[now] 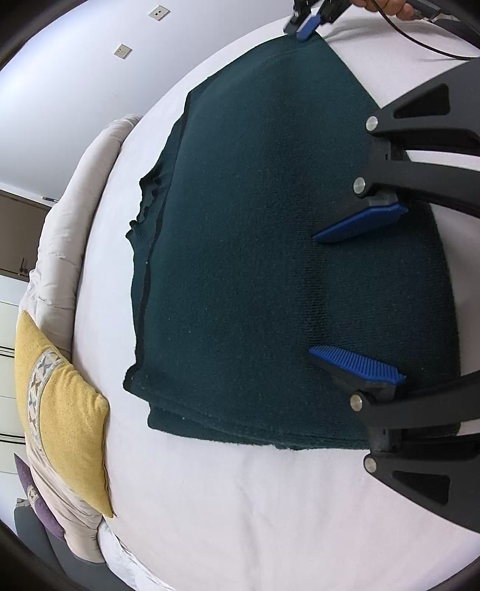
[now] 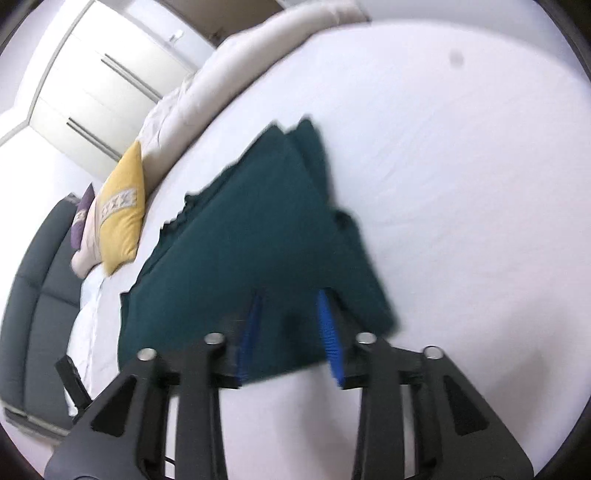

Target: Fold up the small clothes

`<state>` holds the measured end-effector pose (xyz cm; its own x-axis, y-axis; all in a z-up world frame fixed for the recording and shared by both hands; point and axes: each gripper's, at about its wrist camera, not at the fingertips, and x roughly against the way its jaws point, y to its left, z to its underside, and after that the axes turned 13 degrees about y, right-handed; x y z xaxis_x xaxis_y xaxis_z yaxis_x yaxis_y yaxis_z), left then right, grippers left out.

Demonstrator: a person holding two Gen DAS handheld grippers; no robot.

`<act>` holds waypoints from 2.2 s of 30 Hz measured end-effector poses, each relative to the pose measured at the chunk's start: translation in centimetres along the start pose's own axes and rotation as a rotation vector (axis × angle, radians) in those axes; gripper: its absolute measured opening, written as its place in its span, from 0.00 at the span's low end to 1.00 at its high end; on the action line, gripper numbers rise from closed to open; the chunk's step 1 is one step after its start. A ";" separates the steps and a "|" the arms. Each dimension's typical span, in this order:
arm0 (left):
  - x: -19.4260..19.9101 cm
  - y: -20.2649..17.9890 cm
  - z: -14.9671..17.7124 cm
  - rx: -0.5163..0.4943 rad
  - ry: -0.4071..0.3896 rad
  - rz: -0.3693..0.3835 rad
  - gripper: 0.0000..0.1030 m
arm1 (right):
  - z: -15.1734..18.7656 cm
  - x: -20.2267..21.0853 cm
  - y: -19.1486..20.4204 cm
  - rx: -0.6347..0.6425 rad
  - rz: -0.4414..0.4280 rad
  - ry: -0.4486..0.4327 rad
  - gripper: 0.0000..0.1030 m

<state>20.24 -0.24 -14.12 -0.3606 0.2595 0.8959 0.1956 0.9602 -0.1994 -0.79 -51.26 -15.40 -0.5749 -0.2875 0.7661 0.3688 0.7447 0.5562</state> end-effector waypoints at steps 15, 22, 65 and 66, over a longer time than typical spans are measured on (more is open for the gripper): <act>6.4 7.2 1.5 0.228 -0.112 0.077 0.70 | 2.9 -3.6 17.6 0.314 -0.097 0.077 0.55; 3.0 11.8 0.9 0.369 0.012 0.290 0.69 | 3.0 -7.9 22.8 0.351 -0.176 0.171 0.55; 3.7 8.8 -4.2 0.342 0.036 0.470 0.17 | 0.0 -21.2 25.7 0.214 -0.370 0.447 0.53; 4.1 7.6 -4.8 0.322 0.033 0.471 0.17 | -0.9 -20.7 24.6 0.183 -0.386 0.436 0.53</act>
<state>24.61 7.68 -10.04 -0.2723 0.6689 0.6917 0.0386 0.7259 -0.6868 20.79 -27.54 -17.29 -0.2758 -0.7484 0.6032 0.0402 0.6180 0.7851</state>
